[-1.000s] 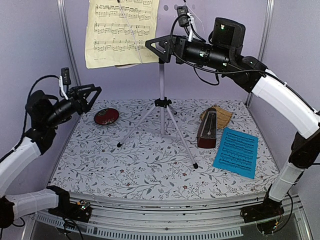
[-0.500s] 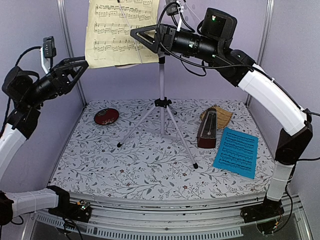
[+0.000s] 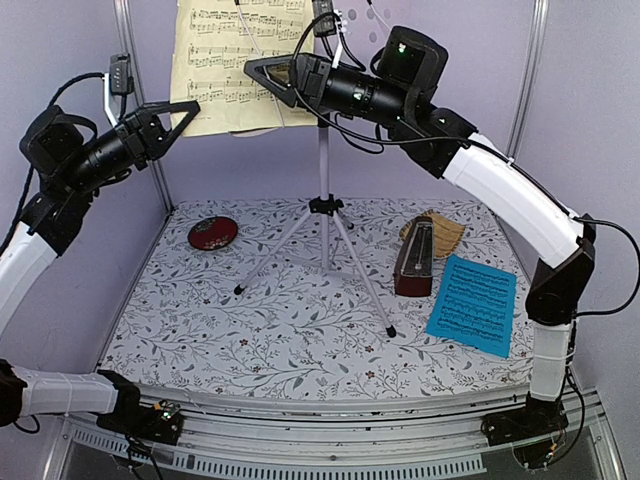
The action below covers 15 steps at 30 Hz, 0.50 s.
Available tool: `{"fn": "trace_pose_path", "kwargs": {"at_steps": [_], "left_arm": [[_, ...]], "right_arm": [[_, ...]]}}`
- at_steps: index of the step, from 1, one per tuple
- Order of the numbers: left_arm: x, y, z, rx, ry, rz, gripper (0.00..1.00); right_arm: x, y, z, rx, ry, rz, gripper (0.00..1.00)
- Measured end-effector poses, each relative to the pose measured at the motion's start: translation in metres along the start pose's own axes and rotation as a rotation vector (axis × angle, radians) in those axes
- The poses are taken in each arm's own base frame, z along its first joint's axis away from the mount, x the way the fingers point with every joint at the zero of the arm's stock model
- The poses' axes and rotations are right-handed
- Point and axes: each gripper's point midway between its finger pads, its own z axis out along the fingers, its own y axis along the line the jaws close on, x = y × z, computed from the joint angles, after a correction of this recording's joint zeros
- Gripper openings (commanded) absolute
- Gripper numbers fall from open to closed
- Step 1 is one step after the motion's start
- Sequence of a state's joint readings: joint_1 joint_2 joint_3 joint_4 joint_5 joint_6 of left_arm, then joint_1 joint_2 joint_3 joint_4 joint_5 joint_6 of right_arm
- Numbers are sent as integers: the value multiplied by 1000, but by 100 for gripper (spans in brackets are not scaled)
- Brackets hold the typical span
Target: Pack up the instrument practice props
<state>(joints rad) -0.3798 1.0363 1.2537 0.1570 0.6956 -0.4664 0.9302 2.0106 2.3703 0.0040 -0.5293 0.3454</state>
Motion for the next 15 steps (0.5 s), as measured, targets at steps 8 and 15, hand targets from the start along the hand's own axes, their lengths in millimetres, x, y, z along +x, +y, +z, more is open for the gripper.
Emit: {"fn": "trace_pose_path", "kwargs": {"at_steps": [8, 15], "left_arm": [[-2, 7, 2, -28, -5, 13, 0], [-4, 13, -11, -110, -41, 25, 0]], "right_arm": [[-4, -5, 2, -5, -36, 16, 1], [-5, -6, 3, -10, -52, -6, 1]]}}
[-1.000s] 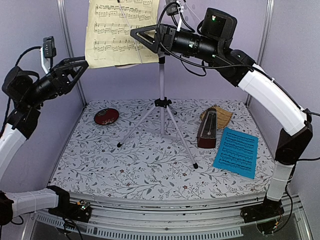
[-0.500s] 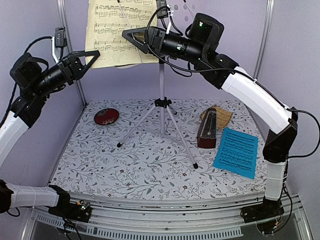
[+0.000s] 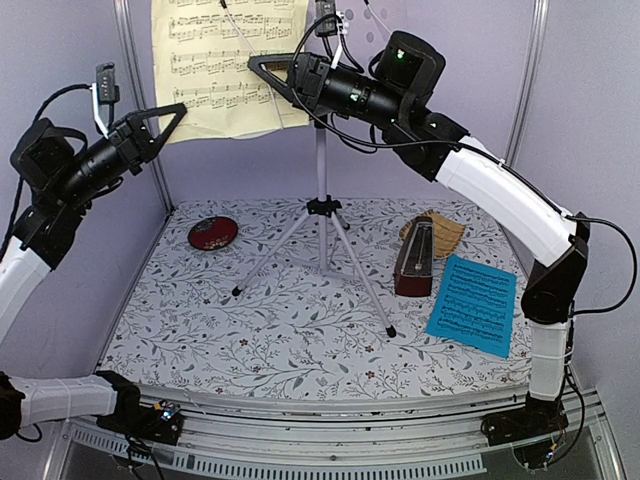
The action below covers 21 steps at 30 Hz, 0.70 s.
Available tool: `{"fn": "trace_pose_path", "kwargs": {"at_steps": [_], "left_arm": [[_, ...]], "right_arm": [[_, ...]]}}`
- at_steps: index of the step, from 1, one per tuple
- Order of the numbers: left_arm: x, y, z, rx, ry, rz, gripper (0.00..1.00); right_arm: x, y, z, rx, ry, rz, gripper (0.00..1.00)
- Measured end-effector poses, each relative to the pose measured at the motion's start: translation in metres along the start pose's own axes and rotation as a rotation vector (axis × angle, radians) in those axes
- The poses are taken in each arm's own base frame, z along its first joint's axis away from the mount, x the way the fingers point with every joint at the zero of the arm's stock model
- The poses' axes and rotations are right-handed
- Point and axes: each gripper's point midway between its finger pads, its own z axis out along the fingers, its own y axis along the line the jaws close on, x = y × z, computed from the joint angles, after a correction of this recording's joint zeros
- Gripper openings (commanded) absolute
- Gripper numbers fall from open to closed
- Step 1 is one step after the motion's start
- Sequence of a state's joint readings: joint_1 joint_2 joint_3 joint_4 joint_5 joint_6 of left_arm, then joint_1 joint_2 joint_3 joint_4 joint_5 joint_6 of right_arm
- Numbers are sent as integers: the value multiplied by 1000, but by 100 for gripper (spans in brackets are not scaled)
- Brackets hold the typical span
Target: Pack up the instrument practice props
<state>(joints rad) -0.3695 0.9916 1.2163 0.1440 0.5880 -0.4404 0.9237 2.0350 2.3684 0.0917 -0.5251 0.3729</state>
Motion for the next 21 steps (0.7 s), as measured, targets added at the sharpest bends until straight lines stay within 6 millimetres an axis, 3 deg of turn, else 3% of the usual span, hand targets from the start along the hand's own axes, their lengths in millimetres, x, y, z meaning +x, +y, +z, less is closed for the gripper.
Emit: {"fn": "trace_pose_path", "kwargs": {"at_steps": [10, 14, 18, 21], "left_arm": [[-32, 28, -76, -336, -223, 57, 0], [-39, 40, -121, -529, -357, 75, 0], [-33, 52, -165, -702, -460, 80, 0], [-23, 60, -187, -796, -483, 74, 0]], "right_arm": [[1, -5, 2, 13, -54, -37, 1], [0, -8, 1, 36, -66, -36, 1], [-1, -10, 1, 54, -73, -34, 1], [-1, -12, 2, 67, -77, -31, 2]]}}
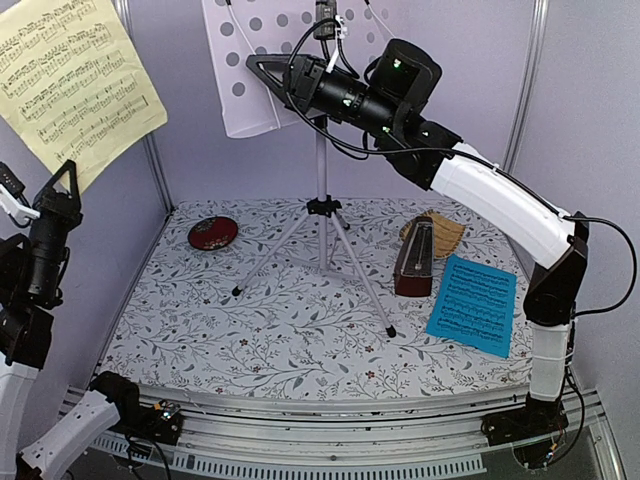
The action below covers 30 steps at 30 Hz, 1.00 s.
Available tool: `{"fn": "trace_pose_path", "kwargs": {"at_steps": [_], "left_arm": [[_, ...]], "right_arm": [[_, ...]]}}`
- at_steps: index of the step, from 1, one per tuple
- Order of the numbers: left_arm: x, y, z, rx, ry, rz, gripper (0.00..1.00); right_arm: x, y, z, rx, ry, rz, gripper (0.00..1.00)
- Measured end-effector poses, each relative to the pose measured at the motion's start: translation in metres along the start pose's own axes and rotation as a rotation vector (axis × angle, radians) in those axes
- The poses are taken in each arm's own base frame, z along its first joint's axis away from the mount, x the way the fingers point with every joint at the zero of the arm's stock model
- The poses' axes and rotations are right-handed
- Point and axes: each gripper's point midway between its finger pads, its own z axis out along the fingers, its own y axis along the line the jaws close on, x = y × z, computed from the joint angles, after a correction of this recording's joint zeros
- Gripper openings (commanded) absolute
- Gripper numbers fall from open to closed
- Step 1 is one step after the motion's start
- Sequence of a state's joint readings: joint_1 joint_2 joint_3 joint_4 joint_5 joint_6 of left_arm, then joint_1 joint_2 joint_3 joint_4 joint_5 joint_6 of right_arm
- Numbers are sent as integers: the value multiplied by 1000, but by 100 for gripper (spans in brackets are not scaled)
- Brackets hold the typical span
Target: Pack up the instrument practice props
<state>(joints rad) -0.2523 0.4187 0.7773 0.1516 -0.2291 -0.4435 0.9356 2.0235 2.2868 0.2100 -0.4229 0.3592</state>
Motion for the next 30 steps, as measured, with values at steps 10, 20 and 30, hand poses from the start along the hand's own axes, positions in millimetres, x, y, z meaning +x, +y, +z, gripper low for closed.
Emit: {"fn": "trace_pose_path", "kwargs": {"at_steps": [10, 20, 30], "left_arm": [[94, 12, -4, 15, 334, -11, 0], [200, -8, -50, 203, 808, -143, 0], [254, -41, -95, 481, 1127, -268, 0]], "right_arm": [[3, -6, 0, 28, 3, 1, 39], [-11, 9, -31, 73, 35, -68, 86], [-53, 28, -109, 250, 0, -185, 99]]}}
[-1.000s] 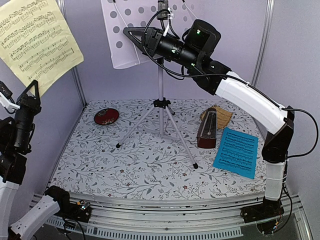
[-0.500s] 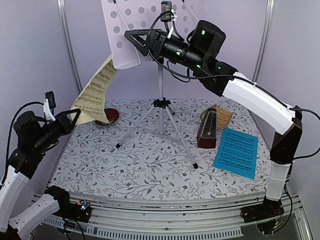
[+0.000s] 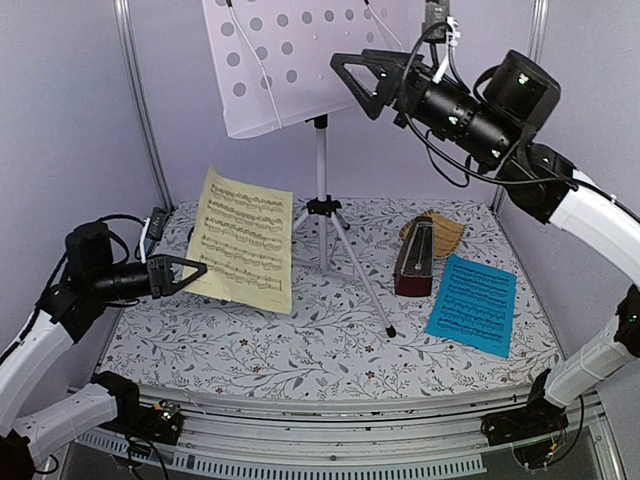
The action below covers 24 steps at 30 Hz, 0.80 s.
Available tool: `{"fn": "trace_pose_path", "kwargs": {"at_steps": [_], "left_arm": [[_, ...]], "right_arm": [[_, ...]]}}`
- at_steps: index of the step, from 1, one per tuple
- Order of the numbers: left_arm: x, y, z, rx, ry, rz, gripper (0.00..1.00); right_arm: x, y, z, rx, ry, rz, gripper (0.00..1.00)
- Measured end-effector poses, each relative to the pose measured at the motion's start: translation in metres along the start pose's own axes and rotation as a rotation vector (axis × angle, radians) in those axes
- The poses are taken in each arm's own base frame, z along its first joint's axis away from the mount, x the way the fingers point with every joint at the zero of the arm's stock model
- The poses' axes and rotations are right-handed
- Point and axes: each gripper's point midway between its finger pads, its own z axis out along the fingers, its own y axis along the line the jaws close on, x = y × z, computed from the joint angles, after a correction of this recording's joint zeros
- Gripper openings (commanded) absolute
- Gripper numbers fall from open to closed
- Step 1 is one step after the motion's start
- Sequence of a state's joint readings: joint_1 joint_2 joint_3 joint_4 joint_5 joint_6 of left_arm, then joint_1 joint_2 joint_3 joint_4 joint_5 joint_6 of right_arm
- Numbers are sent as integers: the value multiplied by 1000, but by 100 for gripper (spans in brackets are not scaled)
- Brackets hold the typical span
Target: Pack up the instrument practice props
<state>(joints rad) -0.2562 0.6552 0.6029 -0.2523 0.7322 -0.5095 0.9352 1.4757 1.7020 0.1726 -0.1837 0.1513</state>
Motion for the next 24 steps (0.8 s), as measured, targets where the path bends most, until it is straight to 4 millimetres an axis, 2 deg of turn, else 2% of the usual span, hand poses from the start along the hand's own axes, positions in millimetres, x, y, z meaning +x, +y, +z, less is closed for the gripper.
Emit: {"fn": "trace_pose_path", "kwargs": {"at_steps": [4, 7, 9, 12, 15, 17, 20, 24], "left_arm": [[18, -13, 16, 110, 99, 2, 0], [31, -35, 27, 217, 162, 44, 0], [40, -52, 35, 295, 198, 76, 0], [52, -70, 46, 382, 243, 107, 0], [65, -85, 60, 449, 282, 132, 0], [70, -95, 67, 486, 294, 151, 0], [70, -116, 79, 553, 285, 195, 0], [59, -149, 92, 652, 241, 264, 0]], "right_arm": [[7, -17, -38, 132, 13, 2, 99], [36, -36, -66, 219, 66, 42, 99], [71, -55, -84, 287, 132, 100, 99], [138, -79, -109, 384, 278, 203, 99], [207, -88, -138, 461, 433, 325, 99], [240, -87, -160, 498, 502, 409, 99], [262, -81, -185, 521, 534, 511, 99], [262, -73, -198, 519, 505, 603, 99]]}}
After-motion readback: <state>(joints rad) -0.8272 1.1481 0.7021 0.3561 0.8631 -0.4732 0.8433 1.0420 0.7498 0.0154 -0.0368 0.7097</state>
